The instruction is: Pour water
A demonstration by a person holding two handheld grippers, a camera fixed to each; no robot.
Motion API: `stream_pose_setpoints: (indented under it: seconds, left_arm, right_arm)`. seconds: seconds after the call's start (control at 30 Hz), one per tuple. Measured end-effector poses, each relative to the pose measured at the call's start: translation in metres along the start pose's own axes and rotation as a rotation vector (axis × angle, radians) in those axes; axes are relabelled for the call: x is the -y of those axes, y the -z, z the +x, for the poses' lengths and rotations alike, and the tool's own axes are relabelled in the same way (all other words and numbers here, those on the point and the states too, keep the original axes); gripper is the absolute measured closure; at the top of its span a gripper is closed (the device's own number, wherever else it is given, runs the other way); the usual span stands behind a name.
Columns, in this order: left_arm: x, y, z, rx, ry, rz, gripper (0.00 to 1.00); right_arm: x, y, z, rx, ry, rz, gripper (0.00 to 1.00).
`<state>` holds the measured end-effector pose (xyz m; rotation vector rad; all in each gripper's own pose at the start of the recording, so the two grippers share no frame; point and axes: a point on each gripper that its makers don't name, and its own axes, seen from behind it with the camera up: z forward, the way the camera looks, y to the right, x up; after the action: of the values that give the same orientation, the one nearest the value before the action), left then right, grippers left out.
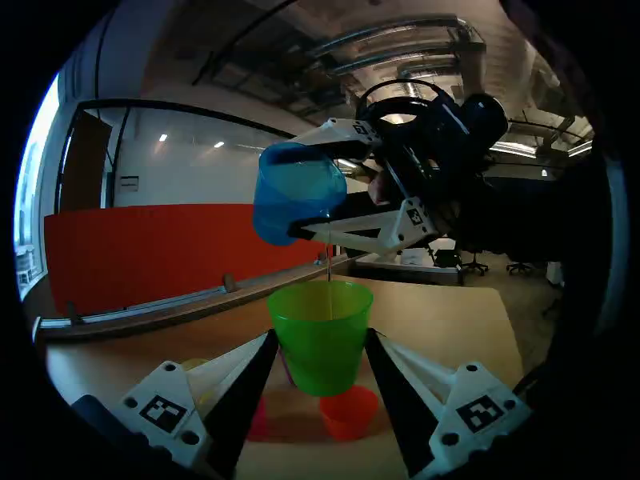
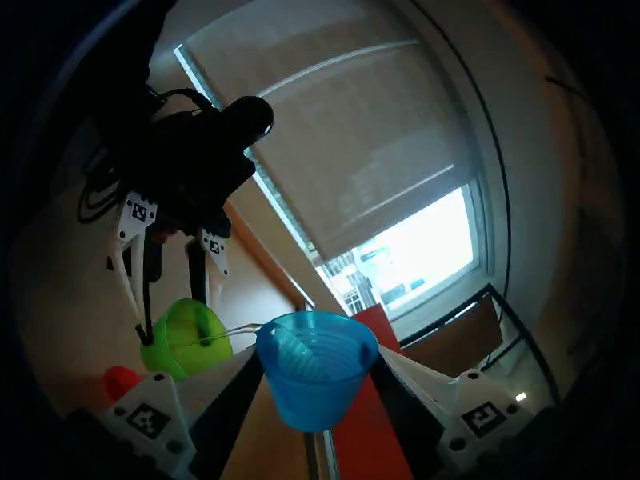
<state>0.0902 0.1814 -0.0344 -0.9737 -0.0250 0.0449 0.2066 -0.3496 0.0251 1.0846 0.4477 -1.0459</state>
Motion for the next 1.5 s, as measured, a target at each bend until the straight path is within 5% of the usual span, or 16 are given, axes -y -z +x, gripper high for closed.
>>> stream_pose_setpoints:
  seconds: [1.5]
  left_arm:
    - [0.0, 0.0023, 0.004, -0.007, -0.006, 0.002, 0.21]
  right_arm:
    - [-0.0033, -0.0004, 0.0031, 0.013, 0.069, -0.001, 0.1]
